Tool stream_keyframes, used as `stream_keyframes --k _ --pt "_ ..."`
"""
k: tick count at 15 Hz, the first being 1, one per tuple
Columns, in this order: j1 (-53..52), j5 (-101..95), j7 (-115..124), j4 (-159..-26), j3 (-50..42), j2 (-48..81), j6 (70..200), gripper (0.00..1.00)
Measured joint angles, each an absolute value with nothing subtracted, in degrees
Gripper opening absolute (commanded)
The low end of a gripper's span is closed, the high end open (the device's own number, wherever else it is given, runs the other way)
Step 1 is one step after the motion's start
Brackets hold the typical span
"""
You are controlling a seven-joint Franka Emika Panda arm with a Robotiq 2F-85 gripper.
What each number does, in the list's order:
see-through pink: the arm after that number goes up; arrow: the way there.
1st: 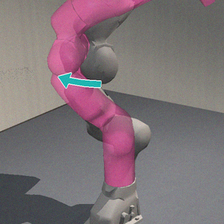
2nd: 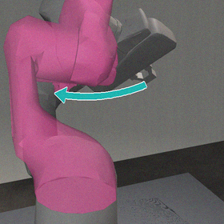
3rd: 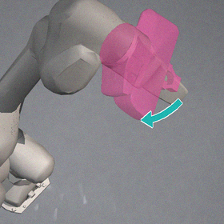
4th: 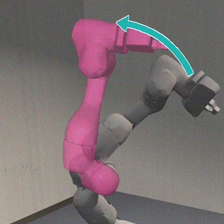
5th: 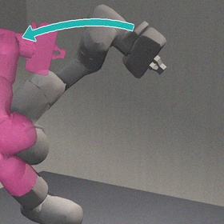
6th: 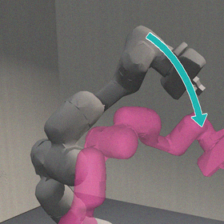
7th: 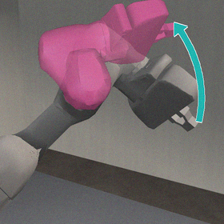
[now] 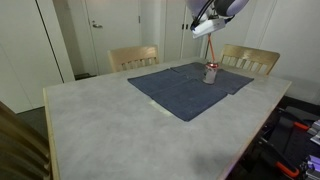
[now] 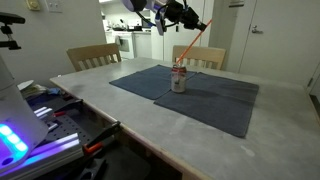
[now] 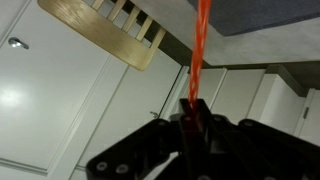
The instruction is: Pick up the straw from the table and put it in the can.
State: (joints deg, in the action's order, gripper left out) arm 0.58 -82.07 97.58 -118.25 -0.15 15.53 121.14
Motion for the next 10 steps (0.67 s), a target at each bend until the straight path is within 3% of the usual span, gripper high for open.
stream_keyframes --k 10 --pt "0.30 -79.92 97.61 -118.25 -0.15 15.86 121.12 0.02"
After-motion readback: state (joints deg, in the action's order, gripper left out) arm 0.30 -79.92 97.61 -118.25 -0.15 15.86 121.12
